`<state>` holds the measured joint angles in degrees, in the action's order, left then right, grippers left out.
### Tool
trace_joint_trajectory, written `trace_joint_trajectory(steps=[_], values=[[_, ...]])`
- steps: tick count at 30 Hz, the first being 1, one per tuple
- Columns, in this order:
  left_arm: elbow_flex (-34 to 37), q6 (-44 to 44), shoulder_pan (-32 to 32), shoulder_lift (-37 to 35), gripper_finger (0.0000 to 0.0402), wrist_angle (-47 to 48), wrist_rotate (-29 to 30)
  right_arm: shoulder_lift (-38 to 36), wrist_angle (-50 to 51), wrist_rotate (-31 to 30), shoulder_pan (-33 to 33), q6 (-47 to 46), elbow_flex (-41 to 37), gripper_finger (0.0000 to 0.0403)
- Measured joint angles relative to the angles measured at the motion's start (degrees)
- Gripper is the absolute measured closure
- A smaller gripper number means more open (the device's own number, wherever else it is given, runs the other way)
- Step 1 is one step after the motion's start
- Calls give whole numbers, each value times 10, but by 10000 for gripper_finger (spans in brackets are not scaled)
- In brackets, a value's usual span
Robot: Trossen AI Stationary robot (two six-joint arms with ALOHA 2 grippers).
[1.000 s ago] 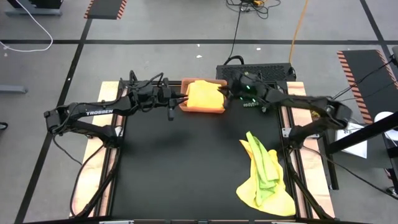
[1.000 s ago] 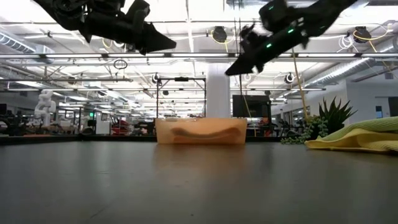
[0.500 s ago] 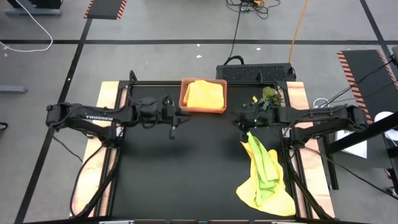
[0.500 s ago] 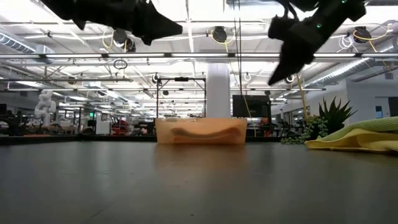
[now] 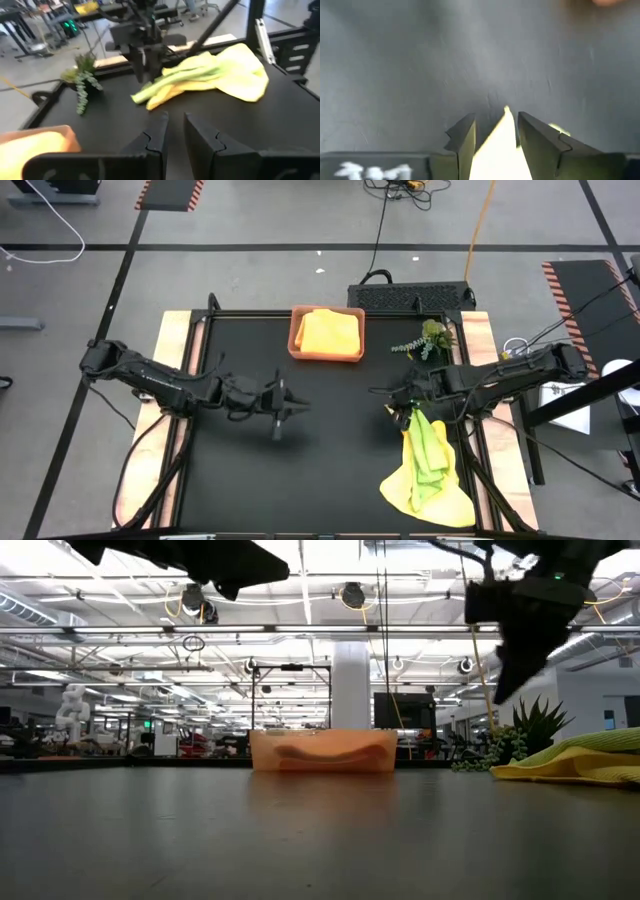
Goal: Fold microfiber towels
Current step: Fold the green towel
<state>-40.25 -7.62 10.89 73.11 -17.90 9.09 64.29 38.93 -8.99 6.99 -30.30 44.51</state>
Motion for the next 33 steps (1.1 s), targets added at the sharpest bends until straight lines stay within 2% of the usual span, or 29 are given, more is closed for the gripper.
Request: trace_joint_trajectory(steps=[4, 8, 12, 15, 19, 29, 33], values=[[0, 33, 26, 19, 339, 1, 0, 0, 86, 13, 31, -106, 0, 260], [0, 40, 48, 35, 339, -1, 0, 0, 158, 79, 61, -219, 0, 263], [0, 52, 61, 51, 339, -2, 1, 0, 184, 137, 94, -295, 0, 265], [0, 53, 65, 65, 339, -28, 1, 0, 189, 143, 114, -340, 0, 265], [-1, 52, 67, 81, 339, -54, 1, 11, 189, 155, 142, -377, -5, 265], [0, 53, 67, 91, 339, -62, 3, 65, 168, 261, 238, -405, -7, 265], [0, 51, 66, 92, 339, -66, 4, 68, 172, 256, 264, -409, 1, 266]])
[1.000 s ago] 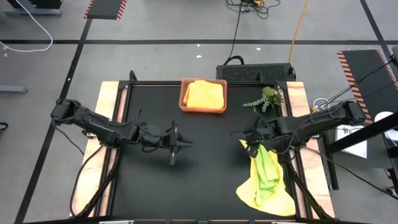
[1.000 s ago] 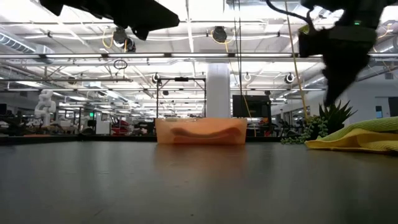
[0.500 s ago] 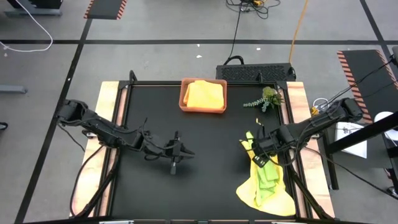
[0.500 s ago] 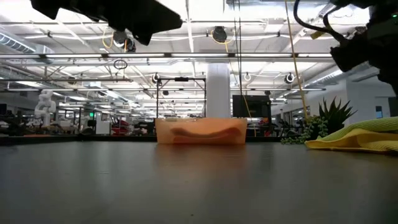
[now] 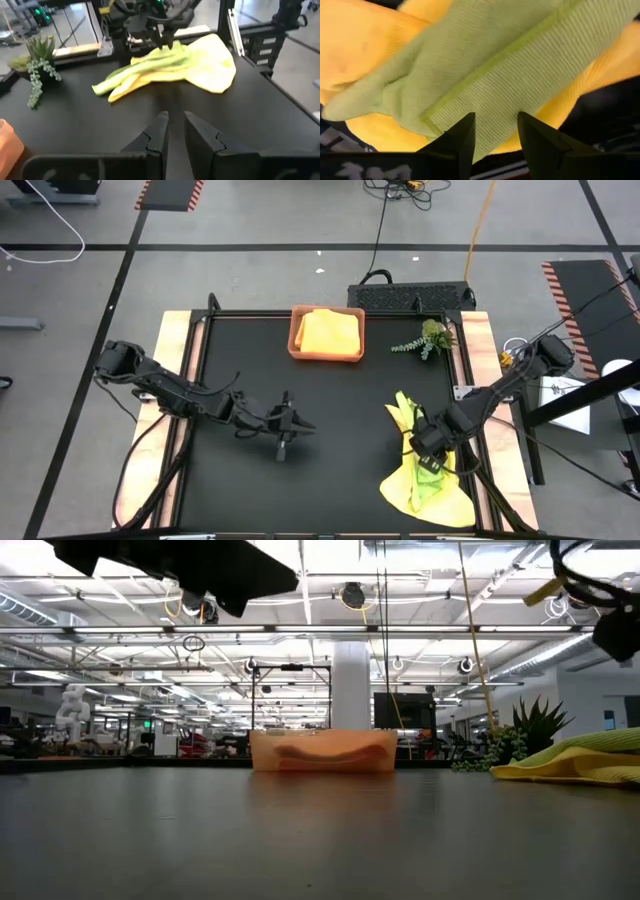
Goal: Fold microfiber towels
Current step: Fold the green towel
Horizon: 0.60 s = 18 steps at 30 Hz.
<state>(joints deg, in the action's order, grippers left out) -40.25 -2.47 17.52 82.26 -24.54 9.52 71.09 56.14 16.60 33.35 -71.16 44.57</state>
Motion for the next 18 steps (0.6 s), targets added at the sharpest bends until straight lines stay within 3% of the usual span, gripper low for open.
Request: trace_joint_trajectory(steps=[12, 18], values=[[0, -1, -1, 0, 339, -8, 0, 23, 16, -139, 76, -8, 100, 278], [0, 1, -1, 0, 339, -7, 0, 119, 8, -95, 125, -32, 105, 293]])
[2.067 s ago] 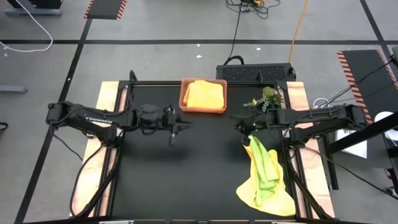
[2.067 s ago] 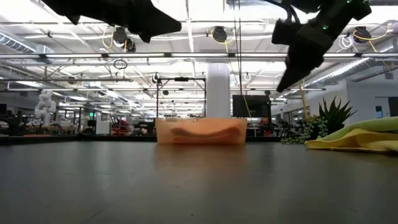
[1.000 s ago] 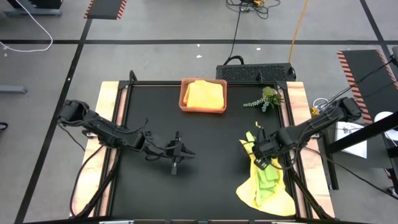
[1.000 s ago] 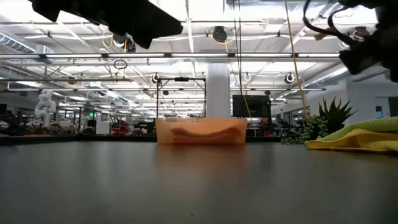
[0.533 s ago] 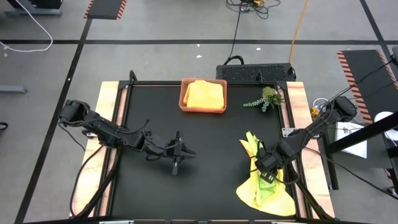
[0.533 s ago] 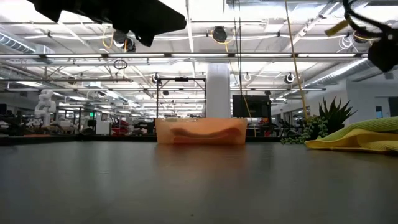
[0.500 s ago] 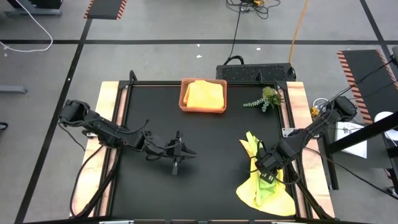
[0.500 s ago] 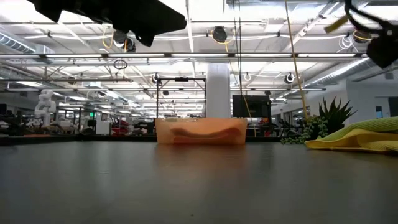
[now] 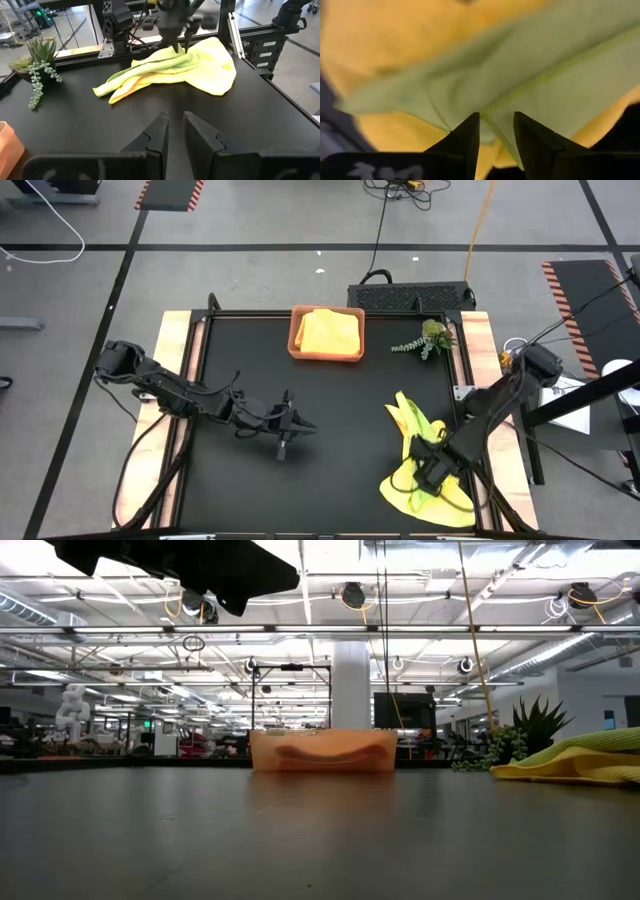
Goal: Fold microfiber towels
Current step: Fold the green towel
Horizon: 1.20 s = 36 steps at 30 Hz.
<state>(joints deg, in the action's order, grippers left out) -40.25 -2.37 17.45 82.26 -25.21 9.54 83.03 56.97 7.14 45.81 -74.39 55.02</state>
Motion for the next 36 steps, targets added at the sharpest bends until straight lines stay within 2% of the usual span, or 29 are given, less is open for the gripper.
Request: trace_joint_trajectory(steps=[4, 10, 20, 29, 36], values=[[0, 0, 0, 0, 339, -3, 0, 54, 53, 21, 26, 0, 19, 303], [0, 0, -2, 0, 339, -9, 1, 84, 159, -9, 54, -4, 86, 309], [0, 1, -2, 0, 339, 2, 1, 118, 106, -10, 77, -17, 80, 310], [0, -1, -2, 0, 339, 1, 1, 190, 181, -14, 85, 46, 80, 310], [0, -1, -2, 0, 339, 4, 1, 179, 239, -62, 84, 59, 81, 310]])
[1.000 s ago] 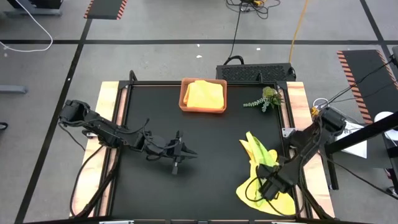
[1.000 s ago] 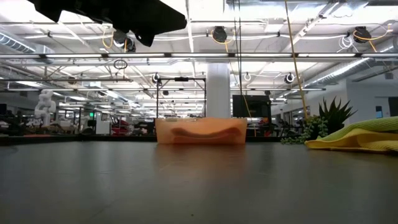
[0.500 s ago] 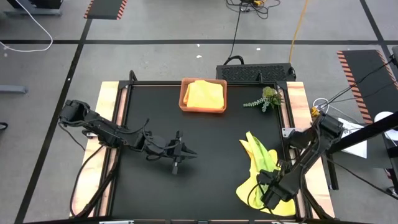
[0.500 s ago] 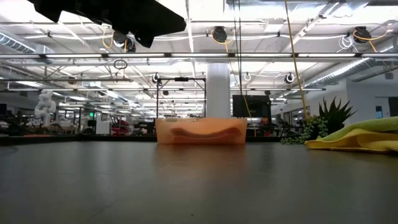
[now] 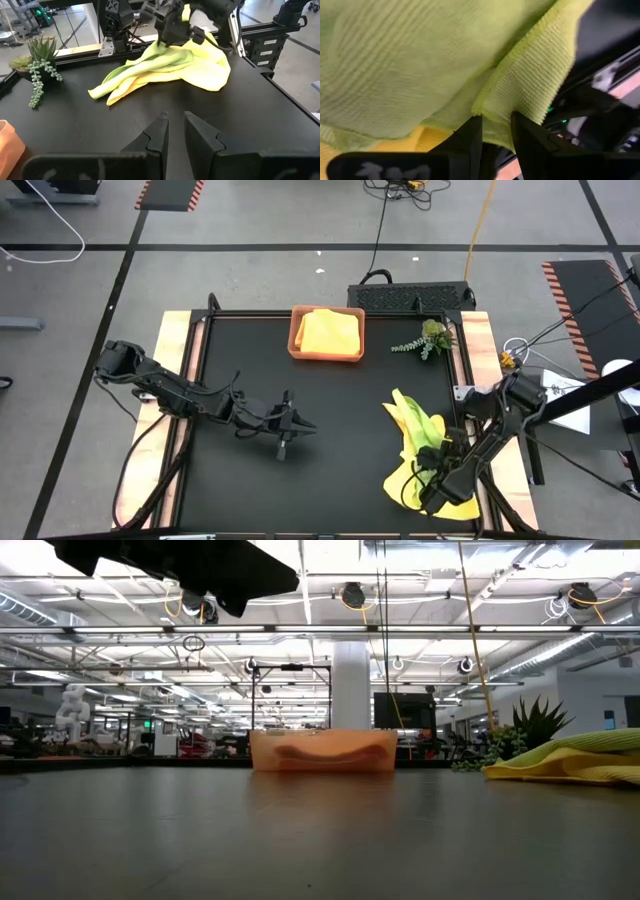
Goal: Fold microfiber towels
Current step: Fold the green towel
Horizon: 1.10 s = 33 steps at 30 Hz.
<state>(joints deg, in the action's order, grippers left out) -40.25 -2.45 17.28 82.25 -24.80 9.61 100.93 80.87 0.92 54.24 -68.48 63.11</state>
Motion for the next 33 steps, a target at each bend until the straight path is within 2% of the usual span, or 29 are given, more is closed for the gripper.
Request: trace_joint_trajectory(steps=[10, 13, 18, 25, 33], values=[[0, 1, 0, 0, 339, 10, 0, -32, 19, -109, 0, -31, 0, 314], [0, 2, 0, 0, 339, 10, 0, -32, 25, -115, -1, -36, 0, 333], [0, 1, 0, 9, 339, 4, 1, -32, 38, -116, -2, -46, 0, 394], [0, 0, -9, 50, 339, -8, 25, -32, 80, -120, -2, -70, 0, 401], [0, -2, -27, 108, 339, -75, 25, -75, 92, -183, -3, -136, 0, 402]])
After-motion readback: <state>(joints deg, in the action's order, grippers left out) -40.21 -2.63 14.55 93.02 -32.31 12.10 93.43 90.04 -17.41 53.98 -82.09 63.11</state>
